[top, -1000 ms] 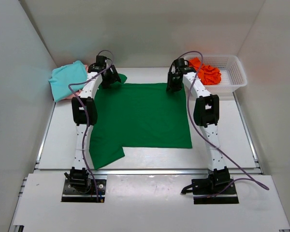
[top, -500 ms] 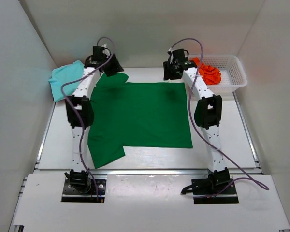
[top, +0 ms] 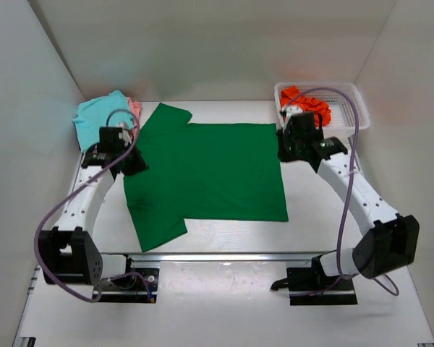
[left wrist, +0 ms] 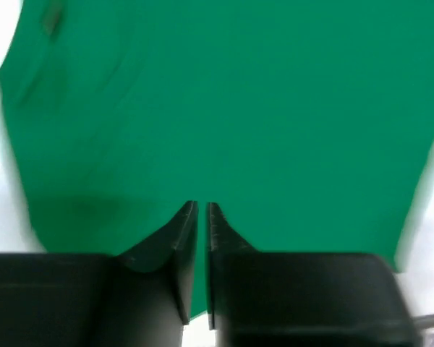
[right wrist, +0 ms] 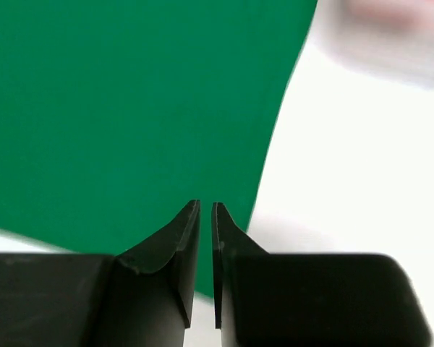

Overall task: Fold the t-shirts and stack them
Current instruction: Flatten out the tshirt

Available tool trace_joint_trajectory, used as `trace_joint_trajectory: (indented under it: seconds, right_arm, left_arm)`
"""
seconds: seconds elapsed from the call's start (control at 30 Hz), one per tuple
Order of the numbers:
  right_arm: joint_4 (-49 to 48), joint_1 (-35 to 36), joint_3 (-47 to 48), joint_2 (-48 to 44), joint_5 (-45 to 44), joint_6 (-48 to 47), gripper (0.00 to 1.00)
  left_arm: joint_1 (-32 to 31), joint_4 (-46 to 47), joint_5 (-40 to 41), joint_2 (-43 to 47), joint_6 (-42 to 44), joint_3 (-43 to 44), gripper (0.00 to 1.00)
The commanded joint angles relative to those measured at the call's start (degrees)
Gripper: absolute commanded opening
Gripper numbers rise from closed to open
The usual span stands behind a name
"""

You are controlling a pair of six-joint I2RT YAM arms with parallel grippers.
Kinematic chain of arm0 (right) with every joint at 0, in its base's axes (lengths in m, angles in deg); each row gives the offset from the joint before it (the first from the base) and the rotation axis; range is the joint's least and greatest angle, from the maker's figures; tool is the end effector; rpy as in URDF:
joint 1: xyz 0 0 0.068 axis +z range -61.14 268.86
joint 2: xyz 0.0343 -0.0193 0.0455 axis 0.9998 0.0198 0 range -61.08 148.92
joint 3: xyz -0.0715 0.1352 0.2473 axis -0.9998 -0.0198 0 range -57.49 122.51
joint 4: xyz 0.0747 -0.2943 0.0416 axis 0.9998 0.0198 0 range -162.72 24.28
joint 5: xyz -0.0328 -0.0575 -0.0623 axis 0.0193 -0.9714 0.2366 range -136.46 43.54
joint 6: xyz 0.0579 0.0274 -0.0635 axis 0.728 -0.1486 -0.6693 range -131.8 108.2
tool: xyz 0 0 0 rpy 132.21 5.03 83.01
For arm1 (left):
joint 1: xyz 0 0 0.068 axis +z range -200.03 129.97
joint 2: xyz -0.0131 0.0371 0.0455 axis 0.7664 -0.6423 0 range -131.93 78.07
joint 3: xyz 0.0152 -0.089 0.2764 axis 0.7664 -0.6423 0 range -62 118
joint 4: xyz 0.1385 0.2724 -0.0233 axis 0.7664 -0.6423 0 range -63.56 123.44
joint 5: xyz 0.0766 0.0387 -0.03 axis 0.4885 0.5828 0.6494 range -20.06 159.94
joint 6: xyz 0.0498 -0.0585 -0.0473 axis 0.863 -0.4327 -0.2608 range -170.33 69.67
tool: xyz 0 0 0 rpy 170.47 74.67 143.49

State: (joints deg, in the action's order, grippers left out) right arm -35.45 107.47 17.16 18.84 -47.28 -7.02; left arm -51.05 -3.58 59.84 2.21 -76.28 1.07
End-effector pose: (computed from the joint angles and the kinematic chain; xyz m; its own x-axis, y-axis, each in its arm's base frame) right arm 0.3616 0.1206 0.3200 -0.6643 -0.1359 -0.7350 -0.2547 0.9656 0.0517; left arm 0.3482 -0.0203 0.2640 -0.7438 -0.4177 -0.5218 -0.2167 0.8892 -0.4030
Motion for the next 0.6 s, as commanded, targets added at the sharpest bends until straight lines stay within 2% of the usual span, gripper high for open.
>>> trace_joint_trajectory:
  seconds: [0.0, 0.03, 0.07, 0.1, 0.17, 0.2, 0.23, 0.33, 0.43, 0.57]
  right_arm:
    - [-0.27, -0.50, -11.77, -4.49, 1.77, 2.17, 0.10]
    - [-0.45, -1.11, -13.12, -5.29, 3.09, 2.78, 0.10]
    - [-0.45, -1.12, -15.57, -6.61, 3.37, 3.30, 0.10]
    - [-0.89, -1.12, -17.24, -7.49, 3.46, 3.40, 0.11]
    - [-1.42, -1.56, -19.36, -8.38, 4.60, 3.57, 0.10]
    - [-2.46, -1.47, -20.94, -9.77, 5.03, 3.57, 0.12]
    - [-2.56, -1.30, -21.21, -10.04, 5.30, 3.57, 0.11]
    - [-3.09, -1.73, -22.00, -10.75, 6.09, 3.84, 0.12]
    - [-3.44, -1.74, -22.53, -11.80, 6.70, 4.28, 0.11]
    - [-3.96, -2.09, -23.58, -13.12, 7.76, 4.54, 0.13]
  left_arm:
    - [-0.22, -6.65, 13.15, 4.39, 0.83, -9.95, 0.17]
    - [0.39, -6.67, 13.71, 5.97, 0.47, -11.46, 0.19]
    - [0.84, -6.41, 14.41, 7.63, -0.14, -13.91, 0.30]
    - [2.67, -6.32, 14.94, 8.17, -0.58, -15.50, 0.31]
    - [1.99, -6.75, 16.16, 9.32, -1.29, -18.40, 0.29]
    - [1.81, -7.28, 15.83, 10.54, -3.29, -20.68, 0.36]
    - [2.07, -7.28, 15.47, 10.81, -4.36, -21.57, 0.38]
    - [2.43, -6.32, 12.92, 12.22, -6.38, -26.84, 0.38]
    - [-0.74, -6.67, 15.03, 12.40, -9.02, -26.77, 0.50]
    - [0.76, -6.58, 14.50, 13.10, -12.36, -30.10, 0.51]
